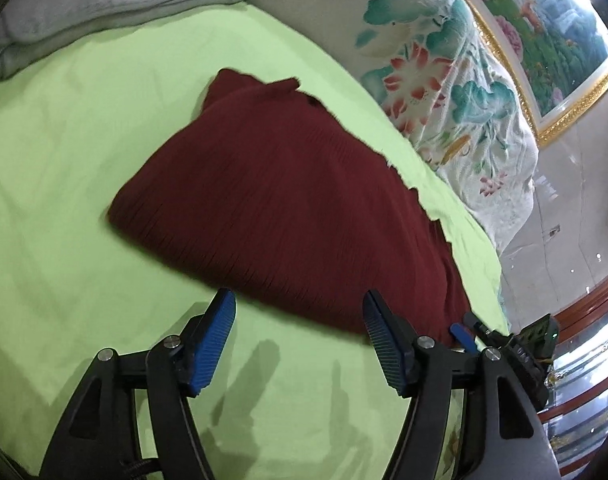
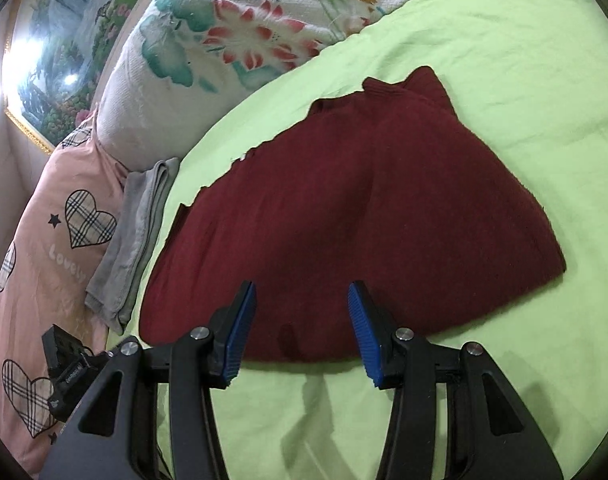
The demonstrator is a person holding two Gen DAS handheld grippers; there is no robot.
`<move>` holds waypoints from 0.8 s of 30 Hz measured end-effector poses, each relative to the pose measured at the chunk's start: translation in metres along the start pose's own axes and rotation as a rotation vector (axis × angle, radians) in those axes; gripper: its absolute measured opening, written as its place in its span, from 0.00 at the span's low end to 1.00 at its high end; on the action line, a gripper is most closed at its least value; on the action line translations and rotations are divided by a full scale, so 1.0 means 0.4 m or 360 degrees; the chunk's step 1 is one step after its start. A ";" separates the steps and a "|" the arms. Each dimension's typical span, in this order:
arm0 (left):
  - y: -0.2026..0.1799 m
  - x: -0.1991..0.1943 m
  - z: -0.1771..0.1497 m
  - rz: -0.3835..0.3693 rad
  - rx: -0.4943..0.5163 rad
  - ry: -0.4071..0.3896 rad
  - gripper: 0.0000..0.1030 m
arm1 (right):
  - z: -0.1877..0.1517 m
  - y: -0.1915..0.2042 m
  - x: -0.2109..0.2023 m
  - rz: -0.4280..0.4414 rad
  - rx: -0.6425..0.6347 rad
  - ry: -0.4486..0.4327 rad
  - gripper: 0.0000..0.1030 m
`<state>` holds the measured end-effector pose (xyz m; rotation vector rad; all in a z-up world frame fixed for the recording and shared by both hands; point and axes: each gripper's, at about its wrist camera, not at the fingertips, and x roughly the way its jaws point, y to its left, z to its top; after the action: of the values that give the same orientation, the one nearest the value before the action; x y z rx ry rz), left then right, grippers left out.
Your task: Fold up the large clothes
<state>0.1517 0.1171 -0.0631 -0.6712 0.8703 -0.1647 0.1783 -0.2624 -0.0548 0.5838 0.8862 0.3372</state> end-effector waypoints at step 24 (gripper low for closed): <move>0.062 0.019 0.023 0.0015 -0.0296 -0.0061 0.73 | 0.054 0.174 0.138 0.0035 -0.0236 0.0087 0.28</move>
<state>0.1602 0.1378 -0.0788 -0.8408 0.8585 -0.0627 0.2258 -0.1865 -0.0366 0.4494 0.8993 0.4365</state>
